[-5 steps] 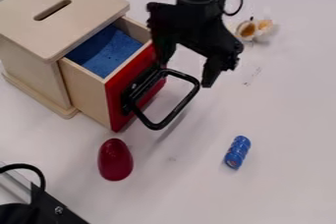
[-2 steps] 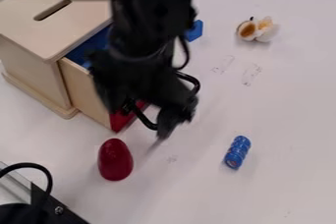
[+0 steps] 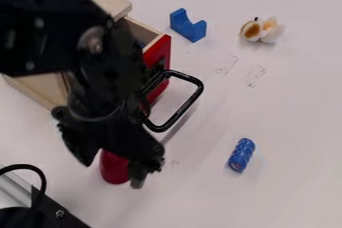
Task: Put red object in the drawer
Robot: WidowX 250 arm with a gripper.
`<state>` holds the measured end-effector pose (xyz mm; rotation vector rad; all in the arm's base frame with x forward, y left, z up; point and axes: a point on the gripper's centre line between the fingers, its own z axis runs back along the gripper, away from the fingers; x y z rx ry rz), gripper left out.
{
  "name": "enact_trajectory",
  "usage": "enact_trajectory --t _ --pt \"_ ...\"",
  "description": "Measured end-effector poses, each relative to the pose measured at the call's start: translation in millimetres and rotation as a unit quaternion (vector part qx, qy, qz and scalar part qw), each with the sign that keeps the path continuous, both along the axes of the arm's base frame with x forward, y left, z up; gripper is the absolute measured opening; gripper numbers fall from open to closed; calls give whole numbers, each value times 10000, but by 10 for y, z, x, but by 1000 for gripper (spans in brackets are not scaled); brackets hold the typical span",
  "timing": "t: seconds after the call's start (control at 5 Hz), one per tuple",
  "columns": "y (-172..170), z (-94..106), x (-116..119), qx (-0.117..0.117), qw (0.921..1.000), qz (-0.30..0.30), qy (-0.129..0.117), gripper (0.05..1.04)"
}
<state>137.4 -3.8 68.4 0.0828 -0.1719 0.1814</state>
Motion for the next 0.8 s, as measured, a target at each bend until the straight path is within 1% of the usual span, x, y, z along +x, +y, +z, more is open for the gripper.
enact_trajectory --t 0.2,0.4,0.6,0.8 --pt "146 -150 -25 32 9996 254 131 1000" --pt "270 -263 61 62 9996 288 32 1000" --pt "291 -368 161 81 9996 252 -27 1000" --pt "310 -472 300 -247 9989 157 -375 1000"
